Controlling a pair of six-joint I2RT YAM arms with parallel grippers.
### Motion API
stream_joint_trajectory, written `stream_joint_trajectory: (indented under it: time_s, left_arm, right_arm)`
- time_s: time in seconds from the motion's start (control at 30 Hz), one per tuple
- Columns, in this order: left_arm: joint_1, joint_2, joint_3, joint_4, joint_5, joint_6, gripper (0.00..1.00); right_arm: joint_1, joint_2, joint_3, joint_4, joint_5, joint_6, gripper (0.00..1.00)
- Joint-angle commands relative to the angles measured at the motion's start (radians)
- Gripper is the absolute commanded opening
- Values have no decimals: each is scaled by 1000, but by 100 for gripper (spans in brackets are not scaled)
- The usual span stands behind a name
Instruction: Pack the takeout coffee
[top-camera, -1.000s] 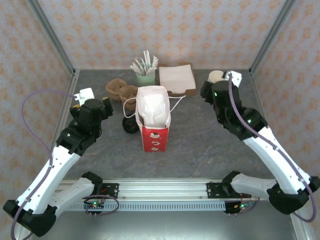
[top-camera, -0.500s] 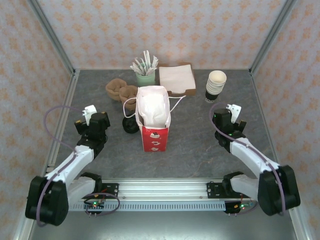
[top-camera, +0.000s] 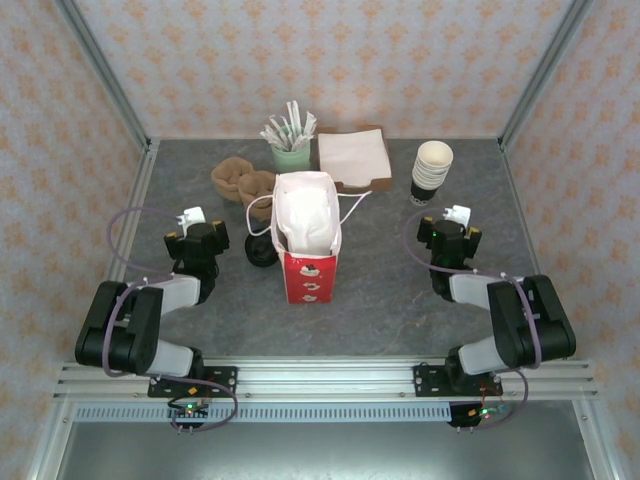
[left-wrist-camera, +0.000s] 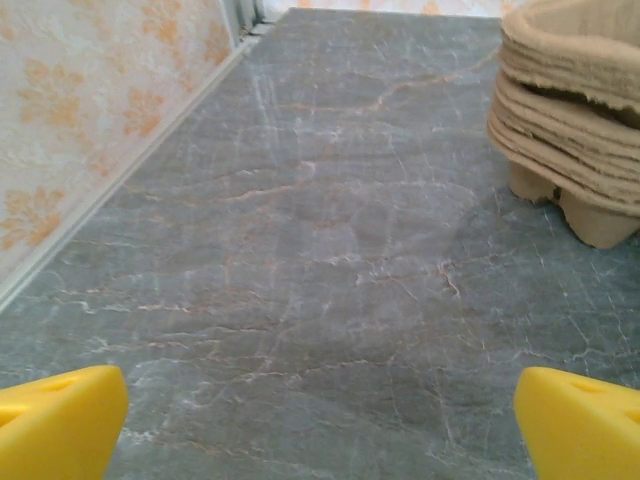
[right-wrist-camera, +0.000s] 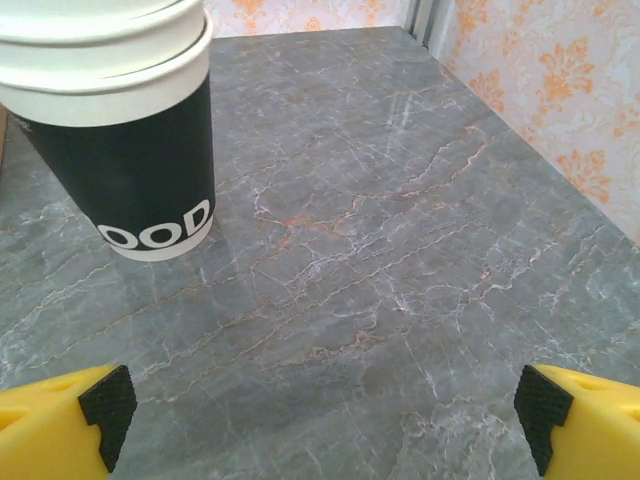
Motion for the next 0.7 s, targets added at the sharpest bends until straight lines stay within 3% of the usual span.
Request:
stream_joint_trajectory:
  time_s: [0.0, 0.07, 0.1, 0.2, 0.3, 0.67]
  left_arm:
    - [11, 9, 3, 116, 54, 27, 100]
    - [13, 10, -21, 162, 81, 39, 100]
    - [13, 16, -25, 172, 99, 45, 100]
    - [6, 71, -15, 219, 171, 94, 100]
    - [7, 69, 23, 133, 146, 74, 100]
    - [7, 73, 27, 136, 172, 87, 100]
  right_arm:
    - [-57, 50, -59, 203, -81, 24, 99]
    - [-84, 79, -63, 270, -97, 46, 100]
    - [-89, 58, -31, 167, -111, 53, 99]
    - [-90, 70, 16, 87, -158, 34, 99]
    - [-90, 72, 15, 91, -158, 34, 100]
    - [-91, 74, 12, 102, -158, 32, 99]
